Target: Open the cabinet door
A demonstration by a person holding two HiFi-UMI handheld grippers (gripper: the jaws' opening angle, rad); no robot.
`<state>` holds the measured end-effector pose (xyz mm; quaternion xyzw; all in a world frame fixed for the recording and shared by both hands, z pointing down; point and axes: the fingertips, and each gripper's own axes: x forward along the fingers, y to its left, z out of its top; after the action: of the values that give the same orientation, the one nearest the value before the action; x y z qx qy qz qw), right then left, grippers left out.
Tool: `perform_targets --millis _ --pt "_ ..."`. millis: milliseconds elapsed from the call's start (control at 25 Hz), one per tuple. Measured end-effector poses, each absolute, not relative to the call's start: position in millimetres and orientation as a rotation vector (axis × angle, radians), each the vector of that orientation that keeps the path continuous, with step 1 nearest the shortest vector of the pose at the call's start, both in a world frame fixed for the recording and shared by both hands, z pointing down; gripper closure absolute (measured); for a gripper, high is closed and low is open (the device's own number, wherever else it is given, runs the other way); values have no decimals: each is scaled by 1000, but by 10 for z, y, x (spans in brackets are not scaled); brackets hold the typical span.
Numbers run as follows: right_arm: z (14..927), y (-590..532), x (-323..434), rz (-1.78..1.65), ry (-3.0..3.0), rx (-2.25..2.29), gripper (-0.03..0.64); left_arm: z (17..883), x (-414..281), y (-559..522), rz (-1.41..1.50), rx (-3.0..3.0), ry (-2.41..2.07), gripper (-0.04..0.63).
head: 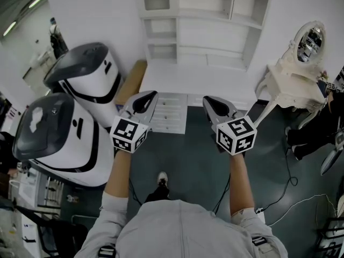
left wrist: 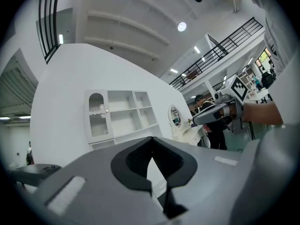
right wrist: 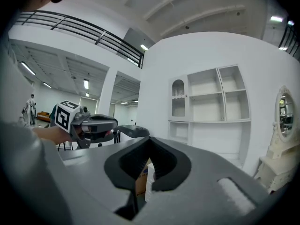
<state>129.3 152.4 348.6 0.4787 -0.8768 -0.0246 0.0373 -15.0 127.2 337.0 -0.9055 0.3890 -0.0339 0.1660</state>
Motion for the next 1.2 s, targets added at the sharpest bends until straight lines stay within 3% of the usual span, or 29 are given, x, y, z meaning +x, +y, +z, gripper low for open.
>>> perform_targets --millis 1200 --pt "3326 -1780 1034 -19 -2631 1524 615 3285 -268 -2123 -92 -2628 988 578"
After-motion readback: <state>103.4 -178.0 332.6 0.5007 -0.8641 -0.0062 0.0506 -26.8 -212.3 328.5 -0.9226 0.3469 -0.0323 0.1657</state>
